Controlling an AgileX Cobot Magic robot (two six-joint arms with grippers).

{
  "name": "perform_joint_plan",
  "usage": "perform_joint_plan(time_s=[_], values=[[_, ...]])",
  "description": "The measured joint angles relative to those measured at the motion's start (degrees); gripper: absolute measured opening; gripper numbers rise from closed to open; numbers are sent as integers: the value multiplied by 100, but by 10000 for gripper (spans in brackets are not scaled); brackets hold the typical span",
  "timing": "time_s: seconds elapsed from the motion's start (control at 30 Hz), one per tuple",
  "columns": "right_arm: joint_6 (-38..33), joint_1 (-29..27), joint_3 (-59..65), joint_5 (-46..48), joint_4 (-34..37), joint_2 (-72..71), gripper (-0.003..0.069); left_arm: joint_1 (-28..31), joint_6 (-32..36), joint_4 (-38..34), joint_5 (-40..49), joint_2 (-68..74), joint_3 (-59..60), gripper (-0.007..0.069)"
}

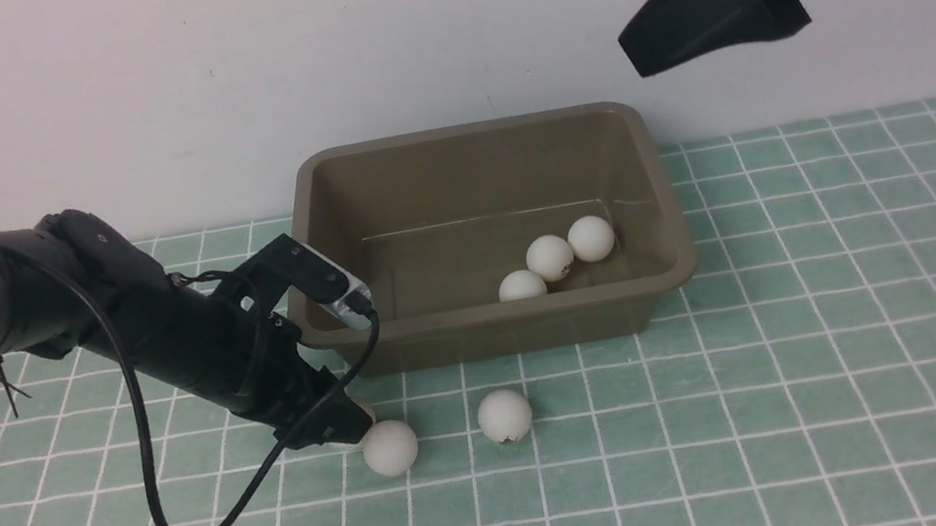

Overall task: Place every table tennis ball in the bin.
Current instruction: Use the left arm to clamp the table tennis ball closest to it

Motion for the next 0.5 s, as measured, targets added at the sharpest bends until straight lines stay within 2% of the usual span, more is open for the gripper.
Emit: perform_joint_plan(time_s=[0.17, 0.3, 0.47, 0.5], values=[[0, 0, 0, 0, 0, 0, 421, 232, -60, -237, 136, -497, 0, 352], [0, 0, 0, 0, 5, 0, 421, 246, 1199, -1603, 128, -664, -99, 352], [0, 0, 0, 0, 5, 0, 421, 246, 3008, -3661, -526, -471, -147, 352], [0, 0, 0, 0, 5, 0, 421, 246, 3263, -3898, -596, -404, -162, 352]])
